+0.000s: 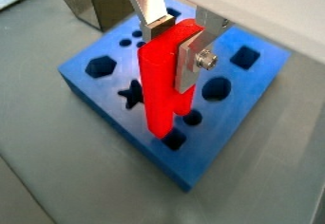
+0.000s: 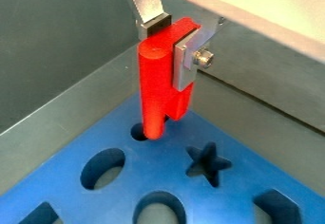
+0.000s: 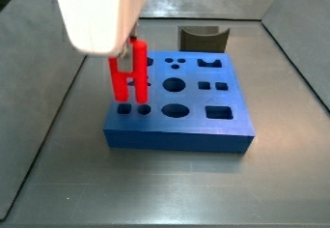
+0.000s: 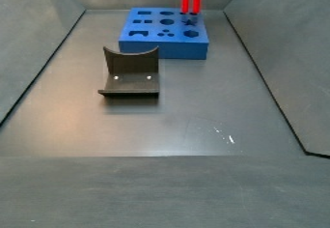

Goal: Insert the square-circle object.

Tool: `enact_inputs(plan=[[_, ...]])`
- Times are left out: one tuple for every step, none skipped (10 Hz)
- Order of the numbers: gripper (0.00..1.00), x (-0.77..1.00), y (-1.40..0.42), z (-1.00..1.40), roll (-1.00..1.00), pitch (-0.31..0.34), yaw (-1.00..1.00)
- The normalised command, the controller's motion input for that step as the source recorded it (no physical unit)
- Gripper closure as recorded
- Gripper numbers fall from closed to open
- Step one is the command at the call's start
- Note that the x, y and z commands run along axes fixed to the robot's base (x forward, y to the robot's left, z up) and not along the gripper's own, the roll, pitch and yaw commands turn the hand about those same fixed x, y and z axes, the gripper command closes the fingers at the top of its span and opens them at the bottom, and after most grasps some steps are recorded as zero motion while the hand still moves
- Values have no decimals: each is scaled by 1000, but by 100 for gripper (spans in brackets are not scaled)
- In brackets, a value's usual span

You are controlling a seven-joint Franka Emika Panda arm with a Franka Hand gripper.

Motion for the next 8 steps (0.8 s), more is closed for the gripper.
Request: enact_inputs(plan=[[100, 77, -317, -391, 63, 0, 229], [100, 191, -266, -269, 71, -33, 186], [100, 154, -186, -226, 147, 0, 80], [100, 0, -83, -320, 201, 0, 3], [100, 0, -20, -449, 201, 0, 9], [100, 0, 0, -683, 183, -66, 0], [100, -163, -77, -851, 120, -184, 123], [100, -206, -69, -786, 20, -203, 380]])
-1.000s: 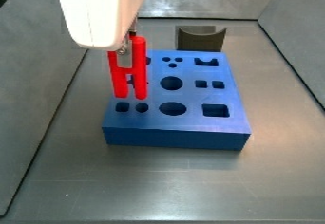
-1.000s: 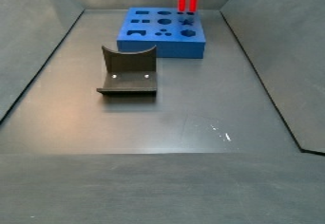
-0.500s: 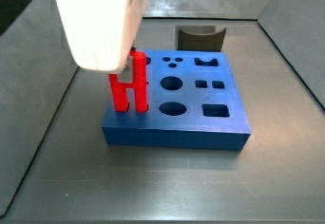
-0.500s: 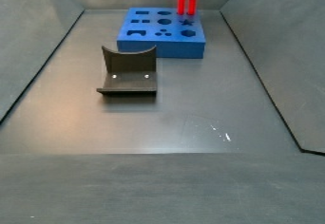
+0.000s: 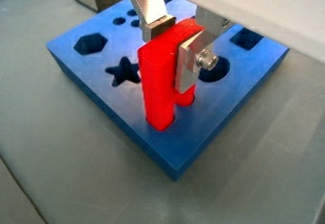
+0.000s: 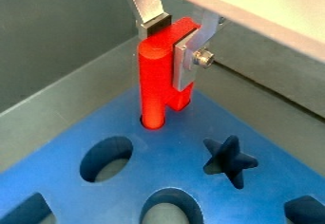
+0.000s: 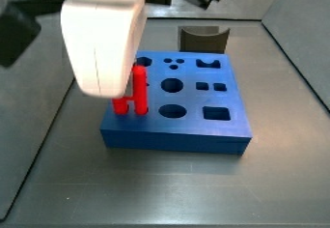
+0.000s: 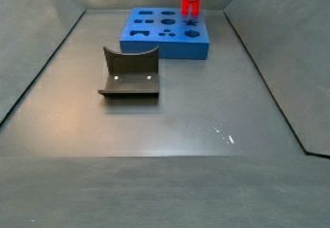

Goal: Insert the square-circle object.

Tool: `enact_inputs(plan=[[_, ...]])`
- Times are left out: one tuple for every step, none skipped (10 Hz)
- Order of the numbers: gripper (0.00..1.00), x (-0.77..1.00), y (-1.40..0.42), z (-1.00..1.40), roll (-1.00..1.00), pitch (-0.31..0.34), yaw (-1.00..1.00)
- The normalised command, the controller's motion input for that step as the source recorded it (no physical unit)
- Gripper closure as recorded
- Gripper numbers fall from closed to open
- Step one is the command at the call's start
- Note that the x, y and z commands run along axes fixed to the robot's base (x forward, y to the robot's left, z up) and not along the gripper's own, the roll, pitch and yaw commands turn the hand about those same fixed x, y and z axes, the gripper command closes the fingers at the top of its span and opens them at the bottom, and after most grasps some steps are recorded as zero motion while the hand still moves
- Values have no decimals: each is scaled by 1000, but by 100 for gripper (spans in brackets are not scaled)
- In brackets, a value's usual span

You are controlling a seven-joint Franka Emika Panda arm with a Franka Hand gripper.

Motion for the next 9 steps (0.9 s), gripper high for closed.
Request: enact_inputs(plan=[[100, -114, -129, -751, -1, -204, 440], [100, -54, -129, -786, -36, -164, 337], [100, 0, -114, -797, -73, -113, 346], [100, 0, -106, -783, -83, -109, 346], [100, 0, 0, -549, -14, -90, 383], [100, 0, 0, -429, 0, -89, 251], [100, -46, 0, -143, -64, -74, -97], [100, 57, 134, -60, -120, 0, -71], [100, 0, 0, 0, -17, 0, 0]])
